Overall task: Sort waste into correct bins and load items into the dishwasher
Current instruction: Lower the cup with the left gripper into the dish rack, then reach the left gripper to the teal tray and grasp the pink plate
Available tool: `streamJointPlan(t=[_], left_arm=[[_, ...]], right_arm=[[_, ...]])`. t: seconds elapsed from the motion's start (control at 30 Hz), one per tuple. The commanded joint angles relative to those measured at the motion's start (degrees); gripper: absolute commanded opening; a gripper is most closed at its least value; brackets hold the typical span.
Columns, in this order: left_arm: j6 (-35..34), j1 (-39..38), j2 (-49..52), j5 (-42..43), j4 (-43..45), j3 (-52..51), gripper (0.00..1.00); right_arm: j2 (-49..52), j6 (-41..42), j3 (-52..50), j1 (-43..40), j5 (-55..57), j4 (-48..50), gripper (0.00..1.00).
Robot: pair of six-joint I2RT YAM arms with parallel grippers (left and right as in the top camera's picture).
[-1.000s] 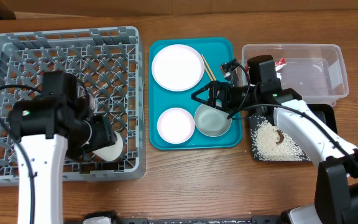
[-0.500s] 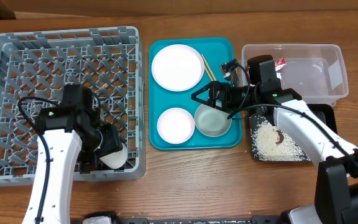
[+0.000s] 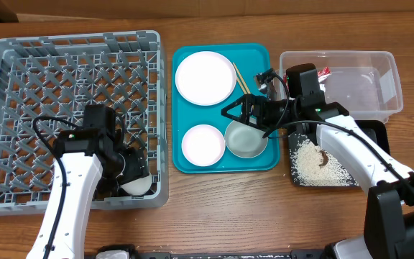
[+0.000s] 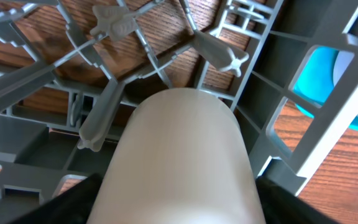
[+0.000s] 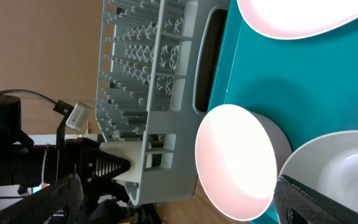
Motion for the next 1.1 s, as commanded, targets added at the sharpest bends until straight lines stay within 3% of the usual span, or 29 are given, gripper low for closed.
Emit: streamJointPlan(t=[0.0,0.27,0.47,0.67,0.87,1.07], left_arm=[[-0.44,-0.44,0.22,-0.66,0.24,-0.46,0.82],[-2.12,-0.46,0.2,-0.07,0.9,0.2,0.86],[-2.12,-0.5,0.17,2.23,-2.91,9.44,0.82],[1.18,-4.55,0.09,1.92,-5.18,21.64,0.82],[6.21,-15.04,1.64,-0.61,3.15,21.84,0.89],[10.84,-22.77,11.21,-1.25,11.32,21.79,0.9]], right_arm=[[0.15,-0.59,-0.2,0.26,-0.02,0.28,1.0],[0.15,-0.59,-0.2,0.26,-0.02,0.31,1.0],[-2.84,-0.37,1.27,-0.24,0.22,-1.4,1.0],[-13.2,-0.61,5.79,-0.33,17.92,-17.55,1.0],[-25.53,-0.55,6.62,-3.78,31.93,-31.58,1.0],[-34.71,-0.59,6.62,-6.99,38.6,-41.4,1.0]])
